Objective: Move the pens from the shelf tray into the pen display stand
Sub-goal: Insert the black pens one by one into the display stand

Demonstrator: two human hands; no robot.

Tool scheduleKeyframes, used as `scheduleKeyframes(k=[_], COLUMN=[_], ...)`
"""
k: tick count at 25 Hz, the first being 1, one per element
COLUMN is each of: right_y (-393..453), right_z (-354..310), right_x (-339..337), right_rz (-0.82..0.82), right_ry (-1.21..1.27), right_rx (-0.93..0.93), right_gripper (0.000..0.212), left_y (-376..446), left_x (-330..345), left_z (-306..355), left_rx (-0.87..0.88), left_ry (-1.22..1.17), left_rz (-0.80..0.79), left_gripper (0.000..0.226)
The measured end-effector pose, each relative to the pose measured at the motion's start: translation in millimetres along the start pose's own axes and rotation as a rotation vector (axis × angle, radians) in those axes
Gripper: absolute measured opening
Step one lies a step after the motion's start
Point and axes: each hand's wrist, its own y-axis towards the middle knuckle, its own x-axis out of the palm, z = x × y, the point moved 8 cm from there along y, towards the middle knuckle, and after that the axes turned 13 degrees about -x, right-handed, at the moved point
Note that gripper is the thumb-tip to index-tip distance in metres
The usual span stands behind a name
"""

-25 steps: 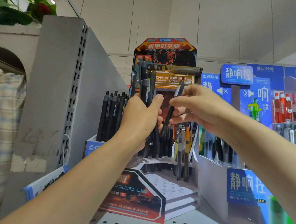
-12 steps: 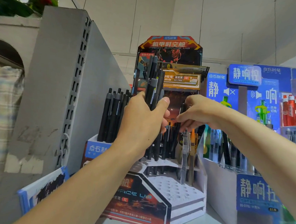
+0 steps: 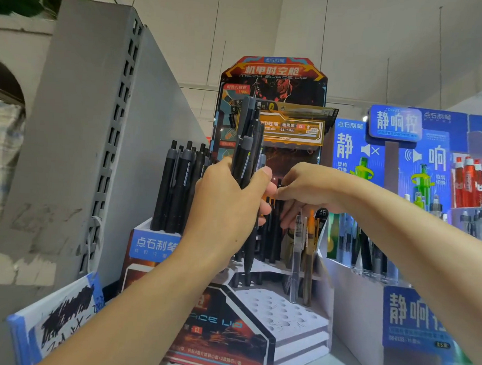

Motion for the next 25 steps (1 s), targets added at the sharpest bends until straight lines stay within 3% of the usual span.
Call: scheduleKeyframes(k=[7,12,16,18,20,22,25], right_y=[2.4,-1.9,-6.3,-8.4,-17.8,-27.0,-36.2], right_z=[1.5,-3.4,-13.7,-24.0,-33.7,-43.2,-52.1], right_x=[1.2,1.8,-5.0,-25.3,-38.4,-32.6,-24.0], right_rz=[0.001,-0.063,-0.014,0.196,0.278,0.126,0.014], right_ry=[-0.122,-0.239,-0.256,-0.131,0.203,0.588,0.644], right_rx=[0.005,0.069,0.008,-0.158,-0.331,-0.427,-0.475], right_gripper=[0.009,0.030,0.023,0.015,0.012,0.014,0.019], left_y=[-0.3,-0.5,0.1,0.2,0.0,-0.5,-1.8], left_x=[1.3,2.3,2.4,3.0,4.3,4.9,8.1], left_z=[1.4,1.8,1.8,1.9,1.9,2.0,1.8], left_rx=[0.018,0.032,0.028,0.015,0.004,-0.015,-0.029], left_ry=[-0.017,-0.030,-0.030,-0.034,-0.030,-0.040,-0.060], left_rz=[-0.008,-0.006,-0.004,-0.021,-0.047,-0.063,-0.083], left_gripper=[0.019,0.017,0.022,0.027,0.029,0.029,0.020])
